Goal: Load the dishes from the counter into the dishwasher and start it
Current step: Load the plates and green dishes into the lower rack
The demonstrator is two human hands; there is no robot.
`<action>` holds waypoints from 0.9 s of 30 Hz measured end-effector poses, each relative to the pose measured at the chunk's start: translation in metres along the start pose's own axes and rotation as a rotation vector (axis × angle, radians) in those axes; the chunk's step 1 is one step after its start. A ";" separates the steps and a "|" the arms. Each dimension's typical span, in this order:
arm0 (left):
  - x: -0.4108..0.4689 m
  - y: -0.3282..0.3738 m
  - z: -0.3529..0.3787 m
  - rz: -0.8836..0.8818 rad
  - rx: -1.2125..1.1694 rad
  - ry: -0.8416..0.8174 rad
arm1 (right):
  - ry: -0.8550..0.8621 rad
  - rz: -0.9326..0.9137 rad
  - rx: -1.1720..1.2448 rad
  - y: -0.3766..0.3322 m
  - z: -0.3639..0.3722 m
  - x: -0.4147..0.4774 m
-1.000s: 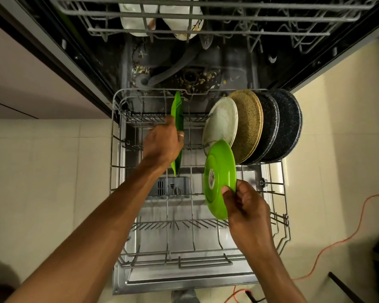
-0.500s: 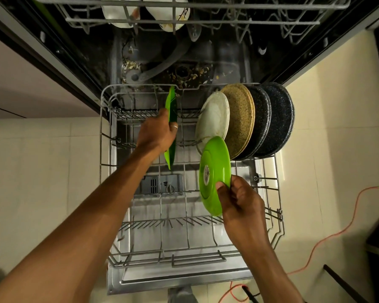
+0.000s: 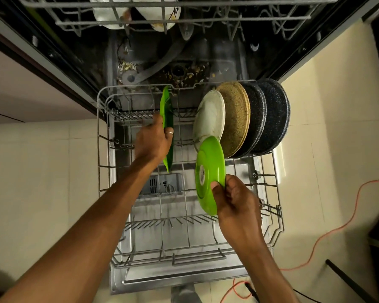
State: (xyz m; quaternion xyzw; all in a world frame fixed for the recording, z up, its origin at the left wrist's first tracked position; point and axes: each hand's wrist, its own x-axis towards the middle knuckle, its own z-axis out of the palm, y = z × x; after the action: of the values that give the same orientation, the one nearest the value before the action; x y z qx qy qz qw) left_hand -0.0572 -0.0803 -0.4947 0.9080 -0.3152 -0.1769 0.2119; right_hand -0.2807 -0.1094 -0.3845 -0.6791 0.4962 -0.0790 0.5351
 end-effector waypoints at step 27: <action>-0.010 -0.009 0.013 -0.221 -0.002 -0.335 | -0.057 -0.061 -0.054 -0.008 0.005 0.008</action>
State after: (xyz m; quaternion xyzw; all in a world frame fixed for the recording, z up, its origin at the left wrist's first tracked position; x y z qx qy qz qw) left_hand -0.0658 -0.0712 -0.5082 0.8948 -0.2443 -0.3480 0.1364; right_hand -0.2683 -0.1127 -0.3834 -0.7100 0.4618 -0.0627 0.5279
